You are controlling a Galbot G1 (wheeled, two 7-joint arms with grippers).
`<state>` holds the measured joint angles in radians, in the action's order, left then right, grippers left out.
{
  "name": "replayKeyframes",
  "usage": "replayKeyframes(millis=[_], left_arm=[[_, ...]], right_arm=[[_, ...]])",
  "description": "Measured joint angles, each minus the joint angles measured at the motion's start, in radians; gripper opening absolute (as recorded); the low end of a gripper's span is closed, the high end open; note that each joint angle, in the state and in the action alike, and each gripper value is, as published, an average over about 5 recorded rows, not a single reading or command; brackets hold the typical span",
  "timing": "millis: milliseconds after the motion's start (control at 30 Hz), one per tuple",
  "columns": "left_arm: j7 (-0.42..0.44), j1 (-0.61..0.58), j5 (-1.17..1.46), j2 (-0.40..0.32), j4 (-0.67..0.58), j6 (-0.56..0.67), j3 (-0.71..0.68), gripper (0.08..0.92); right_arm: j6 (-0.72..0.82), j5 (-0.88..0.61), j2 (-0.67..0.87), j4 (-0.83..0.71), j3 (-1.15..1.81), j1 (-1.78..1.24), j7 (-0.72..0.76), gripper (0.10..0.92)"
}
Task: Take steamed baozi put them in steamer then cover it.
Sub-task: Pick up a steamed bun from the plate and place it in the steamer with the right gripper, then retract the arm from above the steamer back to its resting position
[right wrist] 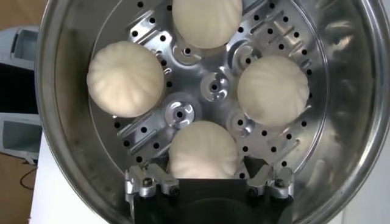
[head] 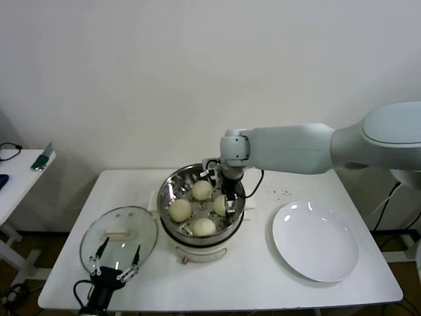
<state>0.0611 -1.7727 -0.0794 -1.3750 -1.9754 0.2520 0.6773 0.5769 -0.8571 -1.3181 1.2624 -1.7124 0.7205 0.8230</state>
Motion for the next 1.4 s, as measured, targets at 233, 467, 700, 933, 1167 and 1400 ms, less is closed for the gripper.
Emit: replayKeyframes(millis=[233,467,700,933,1167,1400], left_arm=[[0.0,0.0,-0.003,0.0,0.006,0.0,0.0,0.823],[0.0,0.003,-0.004,0.0,0.014,-0.001,0.006,0.823],[-0.008,0.014,-0.004,-0.003,0.017,-0.009,0.014,0.823],[-0.019,0.024,-0.011,-0.011,0.013,-0.015,0.021,0.823],[-0.024,0.041,-0.032,-0.022,0.004,-0.028,0.022,0.823],[-0.027,0.063,-0.075,-0.047,-0.014,-0.052,0.01,0.823]], right_arm=[[-0.014,-0.002,0.028,0.01,0.028,0.033,0.028,0.823],[-0.033,-0.029,0.101,0.037,0.076,0.071,0.03,0.823],[-0.094,-0.03,0.216,0.078,0.149,0.071,-0.016,0.823],[-0.204,0.015,0.367,0.141,0.27,-0.008,-0.133,0.823],[-0.316,0.07,0.531,0.21,0.476,-0.201,-0.284,0.823],[-0.446,0.122,0.645,0.269,0.789,-0.51,-0.432,0.823]])
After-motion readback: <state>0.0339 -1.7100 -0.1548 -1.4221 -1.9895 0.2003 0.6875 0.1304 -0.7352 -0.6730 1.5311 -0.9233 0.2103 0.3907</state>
